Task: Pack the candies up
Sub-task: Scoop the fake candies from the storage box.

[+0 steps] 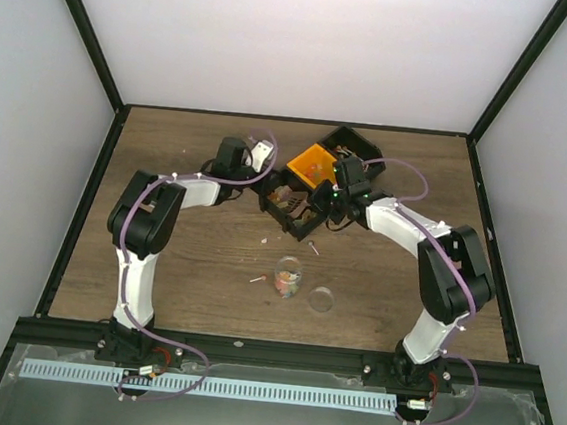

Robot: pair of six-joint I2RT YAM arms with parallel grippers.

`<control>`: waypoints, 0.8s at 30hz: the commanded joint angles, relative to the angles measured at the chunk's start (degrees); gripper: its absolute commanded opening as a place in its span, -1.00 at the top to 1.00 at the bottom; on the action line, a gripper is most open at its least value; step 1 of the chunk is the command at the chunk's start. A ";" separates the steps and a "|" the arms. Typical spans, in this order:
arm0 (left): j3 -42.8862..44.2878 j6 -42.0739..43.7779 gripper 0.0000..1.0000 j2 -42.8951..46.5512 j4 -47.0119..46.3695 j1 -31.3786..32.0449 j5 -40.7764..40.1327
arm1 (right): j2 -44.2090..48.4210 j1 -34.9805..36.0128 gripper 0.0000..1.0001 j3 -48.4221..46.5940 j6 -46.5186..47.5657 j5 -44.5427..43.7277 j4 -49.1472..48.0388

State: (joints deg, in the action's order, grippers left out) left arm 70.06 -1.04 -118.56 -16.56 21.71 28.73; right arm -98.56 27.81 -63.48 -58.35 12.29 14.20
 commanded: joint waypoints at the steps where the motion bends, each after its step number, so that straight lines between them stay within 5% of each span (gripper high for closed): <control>1: -2.30 2.01 0.92 -3.88 6.15 1.70 3.52 | -9.00 0.04 0.99 2.68 -0.29 3.25 -6.63; 5: -2.41 2.09 0.92 -3.65 6.32 1.92 3.39 | -5.51 -0.03 0.99 6.99 0.64 5.39 -16.34; 8: -2.33 2.17 0.92 -3.61 6.37 1.93 3.01 | -0.30 -0.04 0.99 7.46 2.28 1.78 -14.49; 11: -2.30 2.05 0.92 -3.61 6.34 1.93 3.07 | 4.10 -0.13 0.99 6.71 3.59 -3.72 -8.03; 17: -2.36 2.09 0.92 -3.56 6.22 1.92 2.78 | 0.32 0.29 0.99 -7.57 3.10 -15.42 21.71; 24: -2.33 1.92 0.92 -3.76 5.95 1.91 2.54 | 6.13 1.83 0.99 -5.57 -0.17 -15.12 25.44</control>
State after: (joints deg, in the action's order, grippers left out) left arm 70.11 -0.95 -118.56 -16.60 23.16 28.77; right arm -95.77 29.36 -69.60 -56.34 4.89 29.21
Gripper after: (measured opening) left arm 0.109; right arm 0.068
